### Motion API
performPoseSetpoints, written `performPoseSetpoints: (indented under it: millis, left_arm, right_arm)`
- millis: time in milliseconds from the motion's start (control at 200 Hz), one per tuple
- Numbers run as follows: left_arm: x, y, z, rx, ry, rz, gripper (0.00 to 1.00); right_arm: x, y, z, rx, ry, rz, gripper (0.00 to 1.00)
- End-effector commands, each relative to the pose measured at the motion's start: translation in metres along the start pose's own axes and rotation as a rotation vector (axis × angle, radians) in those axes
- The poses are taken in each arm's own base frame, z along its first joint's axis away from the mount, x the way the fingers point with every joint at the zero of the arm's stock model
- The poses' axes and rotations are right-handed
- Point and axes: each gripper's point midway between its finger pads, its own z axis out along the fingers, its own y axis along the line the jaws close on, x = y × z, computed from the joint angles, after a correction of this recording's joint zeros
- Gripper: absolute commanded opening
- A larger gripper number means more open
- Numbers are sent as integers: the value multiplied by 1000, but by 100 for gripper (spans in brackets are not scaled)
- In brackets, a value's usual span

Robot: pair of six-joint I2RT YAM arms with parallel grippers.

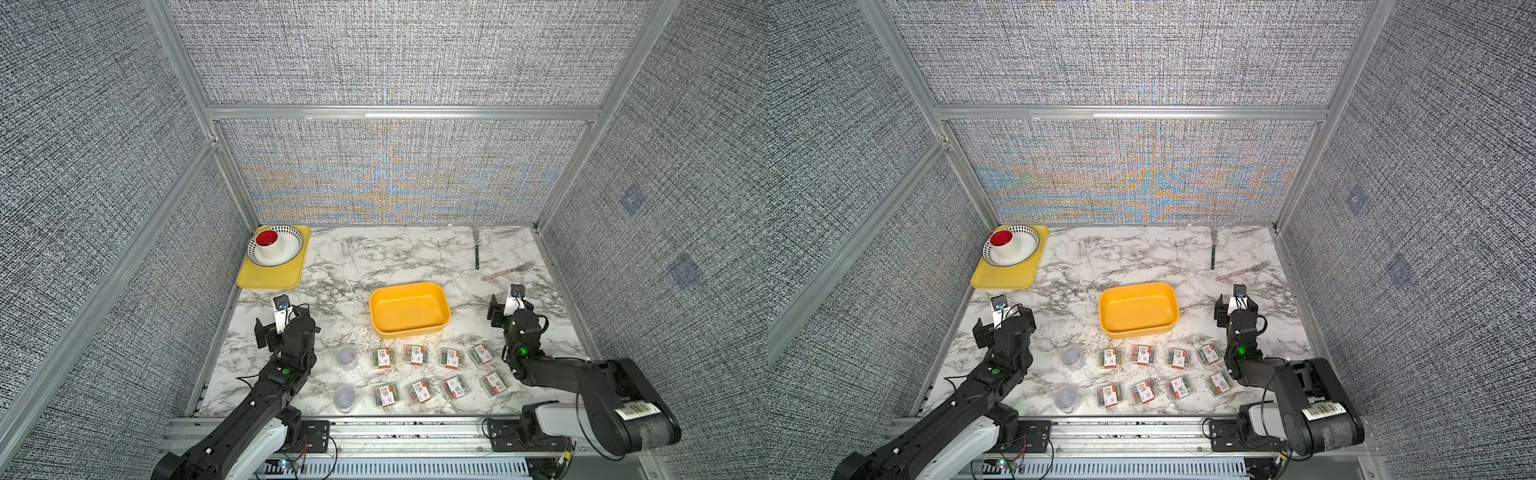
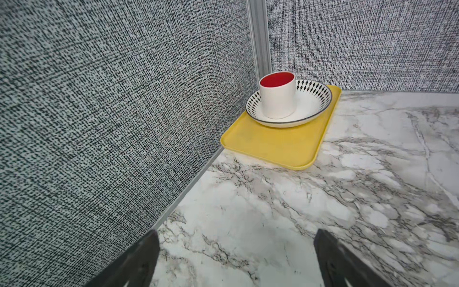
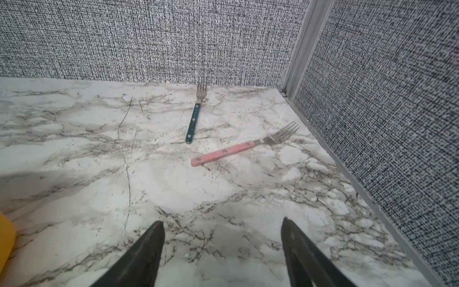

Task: Take the paper clips out of the storage box
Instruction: Reset both arms

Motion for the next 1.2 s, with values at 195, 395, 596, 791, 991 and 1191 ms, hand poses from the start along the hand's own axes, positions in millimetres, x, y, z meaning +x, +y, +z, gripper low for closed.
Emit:
performPoseSetpoints:
  millis: [195, 395, 596, 791, 991, 1191]
  left_arm:
    - [-16, -34, 36, 142, -34, -36, 100]
    - [-22, -62, 63, 197, -19, 12, 97]
    - [-12, -89, 88, 296, -11, 16, 92]
    - [3, -89, 95, 363, 41, -11, 98]
    - [2, -90, 93, 373, 47, 4, 100]
    - [2, -90, 93, 375, 50, 6, 100]
  right_arm:
    - [-13, -6, 5, -28, -127, 43, 76]
    - [-12, 0, 13, -93, -108, 35, 74]
    - [-12, 0, 13, -103, -107, 39, 73]
    - [-9, -9, 21, -64, -78, 77, 84]
    - [-9, -10, 21, -51, -72, 72, 99]
    - [-8, -10, 21, -52, -72, 71, 99]
